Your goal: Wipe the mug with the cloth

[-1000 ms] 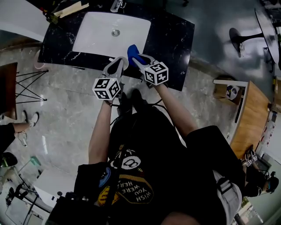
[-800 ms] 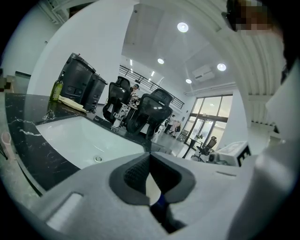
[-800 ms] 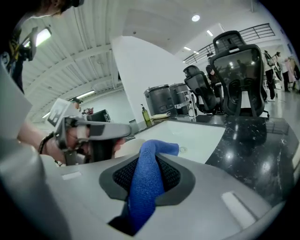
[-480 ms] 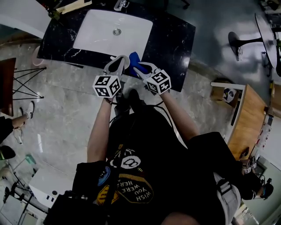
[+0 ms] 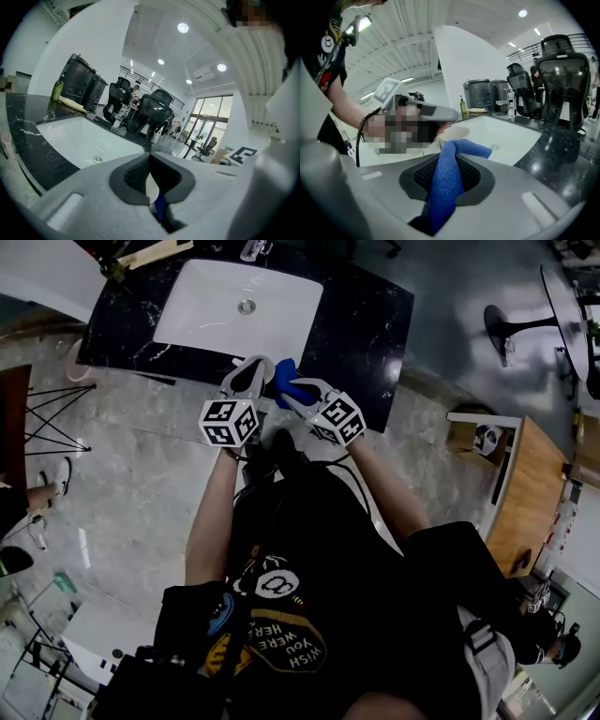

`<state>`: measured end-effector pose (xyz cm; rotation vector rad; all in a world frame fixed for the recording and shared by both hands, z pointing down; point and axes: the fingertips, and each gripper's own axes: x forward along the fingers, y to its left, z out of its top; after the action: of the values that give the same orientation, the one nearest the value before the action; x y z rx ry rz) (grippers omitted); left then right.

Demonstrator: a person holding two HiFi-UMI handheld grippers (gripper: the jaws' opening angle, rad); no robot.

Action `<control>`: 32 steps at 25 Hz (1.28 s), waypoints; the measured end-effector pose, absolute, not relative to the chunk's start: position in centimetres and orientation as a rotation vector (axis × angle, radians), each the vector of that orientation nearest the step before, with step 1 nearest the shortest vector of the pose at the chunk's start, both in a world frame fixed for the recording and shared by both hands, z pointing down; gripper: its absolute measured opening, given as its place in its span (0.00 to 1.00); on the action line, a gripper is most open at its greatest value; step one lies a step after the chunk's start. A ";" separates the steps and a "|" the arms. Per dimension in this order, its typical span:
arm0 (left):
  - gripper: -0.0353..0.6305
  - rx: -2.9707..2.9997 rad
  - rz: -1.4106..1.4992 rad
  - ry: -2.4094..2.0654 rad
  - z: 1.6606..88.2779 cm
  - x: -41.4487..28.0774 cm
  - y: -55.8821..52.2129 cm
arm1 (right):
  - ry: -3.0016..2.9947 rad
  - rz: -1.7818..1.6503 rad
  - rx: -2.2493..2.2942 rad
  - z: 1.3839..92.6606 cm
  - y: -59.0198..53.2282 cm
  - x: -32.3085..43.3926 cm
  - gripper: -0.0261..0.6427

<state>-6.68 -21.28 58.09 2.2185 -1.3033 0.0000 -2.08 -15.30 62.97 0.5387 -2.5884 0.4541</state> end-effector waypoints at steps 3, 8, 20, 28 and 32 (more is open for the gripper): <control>0.06 2.219 0.001 -1.305 58.0 -6.5 -21.2 | -2.620 0.428 0.452 63.1 -13.1 -3.1 0.15; 0.06 2.222 0.012 -1.283 58.4 -6.3 -21.5 | -2.605 0.528 0.685 63.7 -17.3 -1.8 0.15; 0.06 2.196 -0.006 -1.355 57.7 -7.4 -20.1 | -2.457 0.384 0.797 65.7 -19.4 1.5 0.43; 0.06 2.172 0.022 -1.479 56.1 -8.1 -15.7 | -2.619 0.432 1.054 58.3 -16.6 3.7 0.19; 0.06 2.226 0.142 -1.549 55.4 -6.8 -13.6 | -2.618 0.440 1.061 56.5 -14.9 2.0 0.04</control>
<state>-6.81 -13.63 55.40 2.2260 -1.5487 0.1424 1.98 -14.88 56.52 1.0615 -2.6180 0.4402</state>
